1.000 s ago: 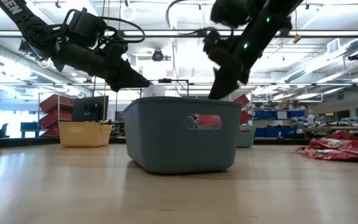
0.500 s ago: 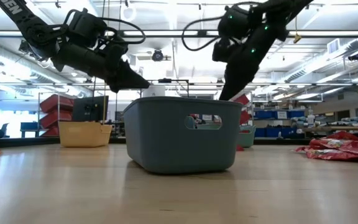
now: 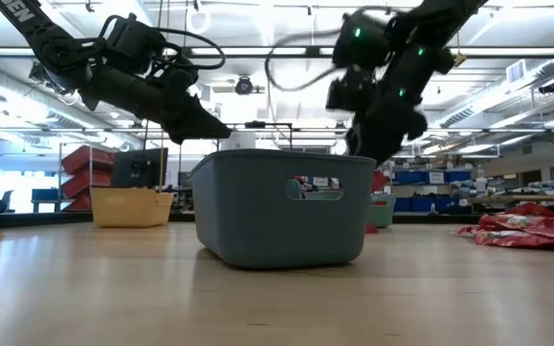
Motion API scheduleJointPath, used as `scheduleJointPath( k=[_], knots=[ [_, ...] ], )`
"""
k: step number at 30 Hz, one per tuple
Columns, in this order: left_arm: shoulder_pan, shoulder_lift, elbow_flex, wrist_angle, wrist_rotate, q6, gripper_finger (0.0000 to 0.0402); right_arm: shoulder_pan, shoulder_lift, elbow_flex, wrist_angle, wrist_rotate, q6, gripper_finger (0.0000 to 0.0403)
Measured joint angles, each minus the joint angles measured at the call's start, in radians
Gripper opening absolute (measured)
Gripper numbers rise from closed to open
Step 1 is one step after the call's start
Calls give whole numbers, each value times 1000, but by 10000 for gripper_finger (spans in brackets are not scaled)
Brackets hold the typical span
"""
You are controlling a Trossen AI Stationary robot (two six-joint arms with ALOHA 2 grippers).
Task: Sort candy
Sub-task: Put the red chocolate bar into the green bin
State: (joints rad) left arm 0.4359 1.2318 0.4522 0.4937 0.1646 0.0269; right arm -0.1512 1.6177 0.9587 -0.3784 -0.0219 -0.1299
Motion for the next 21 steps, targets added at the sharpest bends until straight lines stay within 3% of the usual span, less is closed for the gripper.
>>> scheduleJointPath(
  k=[6,13,17,21],
  knots=[
    [-5,0,0,1,0,1,60,-35,102,-2,29,-21,-24,241],
    [-5,0,0,0,0,2,60,-68,174,-1,70,-18,-31,248],
    [-5,0,0,0,0,2,60,-75,191,3,73,-26,-31,235],
    [-5,0,0,-2,0,0,60,-70,187,2,71,-35,-29,193]
  ],
)
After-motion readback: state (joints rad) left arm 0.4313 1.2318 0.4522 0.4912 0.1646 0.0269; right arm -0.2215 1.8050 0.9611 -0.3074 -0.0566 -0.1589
